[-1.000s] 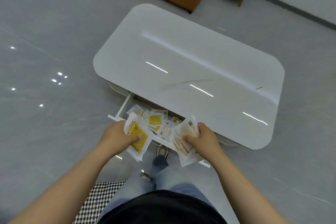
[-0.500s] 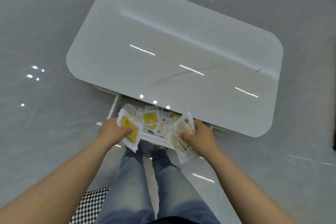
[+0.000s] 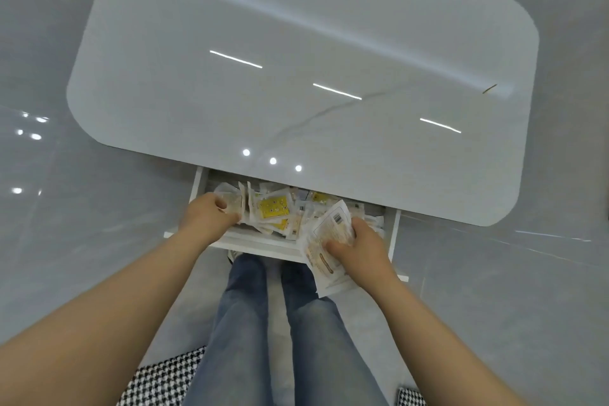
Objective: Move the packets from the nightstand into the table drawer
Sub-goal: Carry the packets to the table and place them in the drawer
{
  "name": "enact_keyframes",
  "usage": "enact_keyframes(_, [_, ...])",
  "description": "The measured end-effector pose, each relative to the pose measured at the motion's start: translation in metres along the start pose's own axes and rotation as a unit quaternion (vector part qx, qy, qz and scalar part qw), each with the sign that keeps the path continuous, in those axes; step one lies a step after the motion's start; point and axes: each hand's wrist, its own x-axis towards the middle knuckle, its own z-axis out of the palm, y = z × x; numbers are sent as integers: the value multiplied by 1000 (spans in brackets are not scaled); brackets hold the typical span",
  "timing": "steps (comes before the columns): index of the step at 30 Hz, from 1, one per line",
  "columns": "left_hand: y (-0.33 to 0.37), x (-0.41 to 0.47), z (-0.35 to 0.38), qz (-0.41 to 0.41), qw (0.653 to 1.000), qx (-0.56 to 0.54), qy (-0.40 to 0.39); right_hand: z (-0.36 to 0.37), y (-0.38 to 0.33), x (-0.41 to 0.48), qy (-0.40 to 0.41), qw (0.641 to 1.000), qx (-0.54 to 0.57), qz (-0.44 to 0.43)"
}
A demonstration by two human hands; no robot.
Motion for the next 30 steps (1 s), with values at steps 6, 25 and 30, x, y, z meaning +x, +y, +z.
enact_keyframes(6, [-3,7,-6,59,993,97,-8,16,-7,19,-19,998,-54,0])
enact_keyframes(25, [-79,5,-38,96,980,176,-10,136,-61,109,-127,984,-127,4])
enact_keyframes(30, [-83,4,-49,110,979,172,6,136,-58,107,-94,966,-241,-18])
